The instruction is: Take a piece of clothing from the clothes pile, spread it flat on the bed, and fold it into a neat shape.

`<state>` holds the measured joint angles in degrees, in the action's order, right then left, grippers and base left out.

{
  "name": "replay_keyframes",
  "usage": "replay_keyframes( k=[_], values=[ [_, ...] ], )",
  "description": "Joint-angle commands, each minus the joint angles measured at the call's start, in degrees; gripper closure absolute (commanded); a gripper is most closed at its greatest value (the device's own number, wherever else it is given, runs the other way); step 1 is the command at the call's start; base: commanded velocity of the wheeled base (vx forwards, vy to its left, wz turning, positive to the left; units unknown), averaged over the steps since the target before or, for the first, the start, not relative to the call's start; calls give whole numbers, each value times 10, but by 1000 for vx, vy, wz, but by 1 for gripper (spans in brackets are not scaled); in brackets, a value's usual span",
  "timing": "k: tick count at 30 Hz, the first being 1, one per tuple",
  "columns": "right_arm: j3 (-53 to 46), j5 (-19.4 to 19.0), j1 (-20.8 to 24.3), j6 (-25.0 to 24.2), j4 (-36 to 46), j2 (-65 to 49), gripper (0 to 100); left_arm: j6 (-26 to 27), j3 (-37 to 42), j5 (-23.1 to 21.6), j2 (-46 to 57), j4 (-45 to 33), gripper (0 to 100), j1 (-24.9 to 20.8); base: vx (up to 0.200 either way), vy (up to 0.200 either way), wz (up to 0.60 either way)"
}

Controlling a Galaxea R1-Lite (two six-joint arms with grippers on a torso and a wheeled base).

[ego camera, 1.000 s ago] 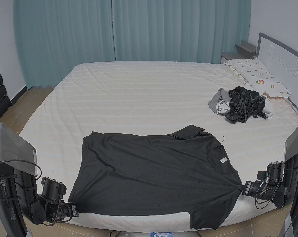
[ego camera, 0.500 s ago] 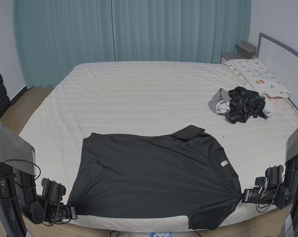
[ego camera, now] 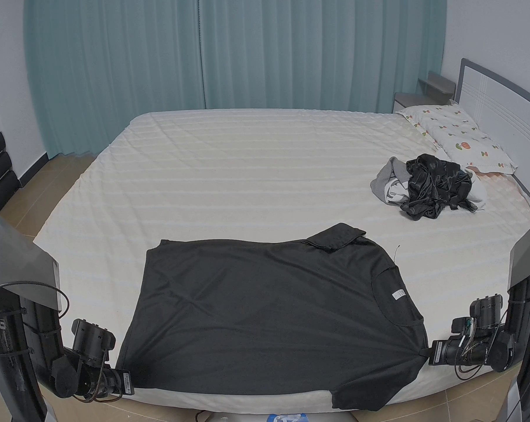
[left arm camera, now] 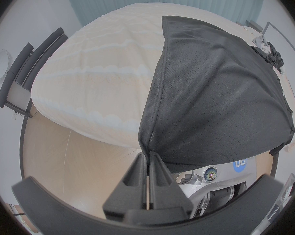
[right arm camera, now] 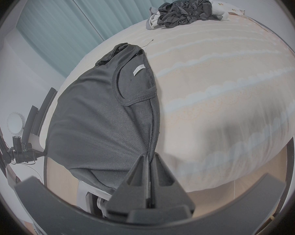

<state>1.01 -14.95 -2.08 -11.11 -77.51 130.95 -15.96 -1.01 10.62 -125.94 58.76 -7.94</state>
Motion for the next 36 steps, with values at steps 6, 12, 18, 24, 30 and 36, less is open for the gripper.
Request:
replay_keyframes(
  k=[6,12,18,24,30,36],
  values=[
    [-10,-2,1,-1,-12,7,0,-2,8,-1,-1,7,100,-1,0,0,0],
    [-9,-1,-9,-7,-50,-8,0,-2,8,-1,4,4,0,-1,0,0,0],
    [-4,-3,-29,-35,-106,-44,0,-2,8,-9,86,-8,0,23,0,0,0],
    [36,0,26,-140,-121,-87,0,19,-9,-101,175,-22,0,74,0,0,0],
    [71,0,63,-155,-116,-76,0,43,-3,-204,197,-22,0,85,0,0,0],
    [114,1,68,-161,-92,-68,0,37,-3,-220,172,-22,0,96,0,0,0]
  ],
)
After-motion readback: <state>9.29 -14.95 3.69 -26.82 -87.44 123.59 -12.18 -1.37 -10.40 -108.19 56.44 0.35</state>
